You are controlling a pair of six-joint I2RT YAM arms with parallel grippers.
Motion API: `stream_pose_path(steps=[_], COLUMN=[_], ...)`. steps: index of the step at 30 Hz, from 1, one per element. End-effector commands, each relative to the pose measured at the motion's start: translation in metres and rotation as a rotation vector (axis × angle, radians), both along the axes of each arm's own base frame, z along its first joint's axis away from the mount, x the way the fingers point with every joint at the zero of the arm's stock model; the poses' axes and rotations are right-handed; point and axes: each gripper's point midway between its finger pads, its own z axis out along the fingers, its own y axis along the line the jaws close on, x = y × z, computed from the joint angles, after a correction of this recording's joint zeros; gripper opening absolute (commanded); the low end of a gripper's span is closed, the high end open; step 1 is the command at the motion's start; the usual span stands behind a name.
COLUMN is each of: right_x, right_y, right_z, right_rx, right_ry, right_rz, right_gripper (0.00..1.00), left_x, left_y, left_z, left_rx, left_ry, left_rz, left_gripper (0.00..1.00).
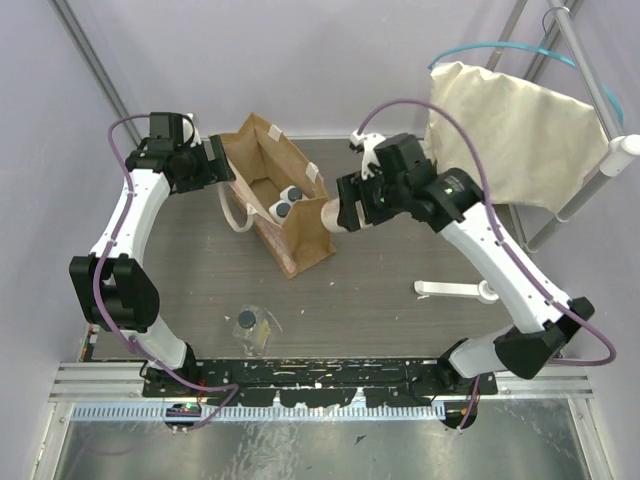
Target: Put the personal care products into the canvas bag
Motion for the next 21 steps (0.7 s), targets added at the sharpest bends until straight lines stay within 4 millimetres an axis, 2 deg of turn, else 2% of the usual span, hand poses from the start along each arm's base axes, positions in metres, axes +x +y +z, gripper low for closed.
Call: stream_pose_path(steps=[1,3,6,7,8,10,13,17,21], right_x=[0.005,0.011,0.022,0.028,0.032,0.043,0.068,0.101,0.124], right_y=[0.027,0.037,0.051,0.057,0.062,0.076,0.095,0.113,0.128], right_z=[0.113,0.149,0.192,0.194,0.207,0.214,0.202,0.172,0.147], right_rx=[0.277,0.346,0.402,0.402,0.414,0.43,0.403,0.352,0.331], right_ry=[-0.266,-0.361,-0.479,-0.49,-0.523,-0.537,-0.533,-0.486,-0.452], right_rz=[0.12,0.168,0.227,0.246,0.265,0.303,0.324,0.31,0.291], right_gripper=[0.01,0.01,0.01,0.01,0.01,0.01,0.01,0.01,0.01], left_x=[0.004,0.006,0.007,0.008,0.008,0.008,0.006,0.003,0.0], left_y=[0.001,0.001,0.001,0.001,0.0,-0.002,-0.004,-0.003,-0.003], left_z=[0.005,0.006,0.005,0.006,0.006,0.007,0.007,0.01,0.012], left_rx=[-0.006,-0.002,-0.004,-0.005,-0.009,-0.022,-0.037,-0.036,-0.035], left_ry=[-0.025,-0.028,-0.027,-0.031,-0.031,-0.034,-0.033,-0.041,-0.039], left_rz=[0.002,0.004,0.004,0.004,0.003,0.002,0.0,0.005,0.008], left_gripper=[0.98,0.98,0.98,0.98,0.98,0.98,0.98,0.98,0.98])
